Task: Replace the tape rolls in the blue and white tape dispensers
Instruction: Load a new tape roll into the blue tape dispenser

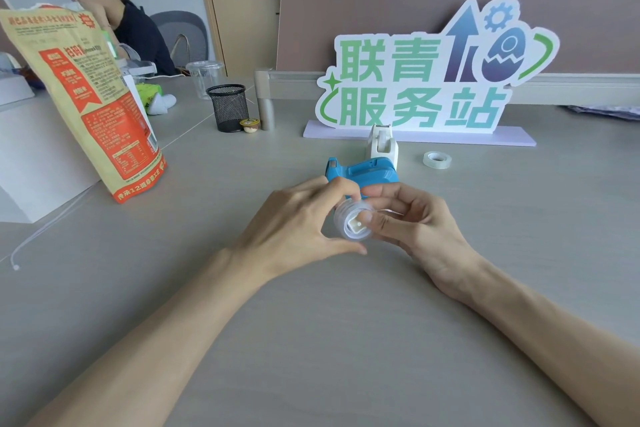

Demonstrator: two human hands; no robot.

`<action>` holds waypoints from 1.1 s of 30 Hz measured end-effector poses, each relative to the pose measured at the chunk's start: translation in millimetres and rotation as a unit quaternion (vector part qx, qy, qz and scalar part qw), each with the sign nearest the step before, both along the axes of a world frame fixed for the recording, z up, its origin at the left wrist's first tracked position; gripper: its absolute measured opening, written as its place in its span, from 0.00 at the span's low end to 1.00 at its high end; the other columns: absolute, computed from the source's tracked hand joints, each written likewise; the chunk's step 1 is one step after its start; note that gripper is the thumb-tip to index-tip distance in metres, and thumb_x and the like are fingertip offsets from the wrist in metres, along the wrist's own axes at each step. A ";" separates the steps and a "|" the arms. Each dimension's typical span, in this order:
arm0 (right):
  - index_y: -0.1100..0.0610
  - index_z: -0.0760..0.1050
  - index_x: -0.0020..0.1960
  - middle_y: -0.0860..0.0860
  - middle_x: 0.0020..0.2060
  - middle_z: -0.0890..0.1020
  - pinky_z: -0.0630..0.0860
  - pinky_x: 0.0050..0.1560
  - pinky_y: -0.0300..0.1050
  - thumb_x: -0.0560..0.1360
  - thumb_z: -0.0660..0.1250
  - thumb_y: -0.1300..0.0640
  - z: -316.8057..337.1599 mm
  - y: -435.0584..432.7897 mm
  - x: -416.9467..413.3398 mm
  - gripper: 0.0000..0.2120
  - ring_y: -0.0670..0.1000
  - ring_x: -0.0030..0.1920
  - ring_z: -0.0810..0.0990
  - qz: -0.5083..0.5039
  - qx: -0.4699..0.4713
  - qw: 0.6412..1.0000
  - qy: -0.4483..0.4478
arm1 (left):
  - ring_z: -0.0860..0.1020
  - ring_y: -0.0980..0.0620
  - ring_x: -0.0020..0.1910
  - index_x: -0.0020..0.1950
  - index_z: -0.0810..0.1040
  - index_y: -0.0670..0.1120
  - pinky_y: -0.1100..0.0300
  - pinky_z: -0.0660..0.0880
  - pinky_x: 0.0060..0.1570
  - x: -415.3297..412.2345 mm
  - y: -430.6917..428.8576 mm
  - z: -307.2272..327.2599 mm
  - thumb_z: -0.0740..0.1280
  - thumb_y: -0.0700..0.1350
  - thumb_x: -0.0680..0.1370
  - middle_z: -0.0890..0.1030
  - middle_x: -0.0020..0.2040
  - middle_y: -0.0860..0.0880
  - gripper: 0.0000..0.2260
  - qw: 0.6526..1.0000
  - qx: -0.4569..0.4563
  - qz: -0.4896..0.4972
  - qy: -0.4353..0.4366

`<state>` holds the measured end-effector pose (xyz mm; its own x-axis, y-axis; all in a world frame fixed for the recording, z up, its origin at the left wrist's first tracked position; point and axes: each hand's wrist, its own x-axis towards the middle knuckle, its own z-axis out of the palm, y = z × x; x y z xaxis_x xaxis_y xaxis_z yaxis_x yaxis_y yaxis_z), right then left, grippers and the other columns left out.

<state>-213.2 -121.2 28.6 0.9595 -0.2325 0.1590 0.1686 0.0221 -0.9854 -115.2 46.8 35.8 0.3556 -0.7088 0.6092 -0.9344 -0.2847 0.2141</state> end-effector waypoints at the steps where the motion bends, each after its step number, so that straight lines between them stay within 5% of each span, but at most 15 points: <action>1: 0.61 0.79 0.56 0.58 0.47 0.85 0.80 0.56 0.51 0.66 0.77 0.62 0.3 0.0 -0.2 0.20 0.53 0.46 0.83 0.011 0.002 1.000 0.004 | 0.76 0.55 0.39 0.52 0.68 0.56 0.54 0.77 0.39 -0.6 -0.8 -1.0 0.72 0.65 0.62 0.77 0.44 0.56 0.26 1.000 0.001 0.004 -0.011; 12: 0.56 0.78 0.57 0.56 0.46 0.87 0.78 0.60 0.51 0.61 0.76 0.58 5.6 0.3 -0.7 0.24 0.52 0.47 0.84 -0.051 0.039 0.998 -0.004 | 0.71 0.58 0.39 0.48 0.67 0.54 0.57 0.74 0.42 1.1 5.3 5.0 0.76 0.60 0.64 0.75 0.39 0.59 0.23 0.999 0.010 -0.014 0.029; 17: 0.56 0.77 0.59 0.54 0.45 0.87 0.78 0.57 0.46 0.66 0.76 0.64 8.2 1.7 -2.4 0.22 0.51 0.46 0.85 -0.054 0.014 0.998 0.004 | 0.73 0.54 0.45 0.54 0.75 0.54 0.64 0.69 0.43 -0.8 3.2 5.5 0.68 0.56 0.73 0.77 0.41 0.55 0.13 0.993 -0.020 -0.065 0.096; 23: 0.54 0.77 0.60 0.52 0.43 0.88 0.78 0.60 0.48 0.66 0.78 0.64 7.2 6.8 -3.4 0.25 0.53 0.47 0.84 -0.091 -0.066 0.994 0.000 | 0.74 0.55 0.41 0.48 0.84 0.50 0.68 0.66 0.40 5.6 -2.2 4.8 0.69 0.47 0.76 0.77 0.37 0.57 0.04 0.992 -0.072 -0.063 0.077; 33: 0.50 0.76 0.59 0.50 0.42 0.88 0.79 0.57 0.50 0.66 0.78 0.65 5.3 7.7 -2.5 0.25 0.48 0.43 0.83 -0.095 -0.119 0.988 -0.003 | 0.70 0.61 0.41 0.56 0.84 0.52 0.72 0.63 0.40 5.3 -2.2 4.9 0.65 0.44 0.78 0.75 0.40 0.57 0.11 0.991 -0.024 -0.084 0.106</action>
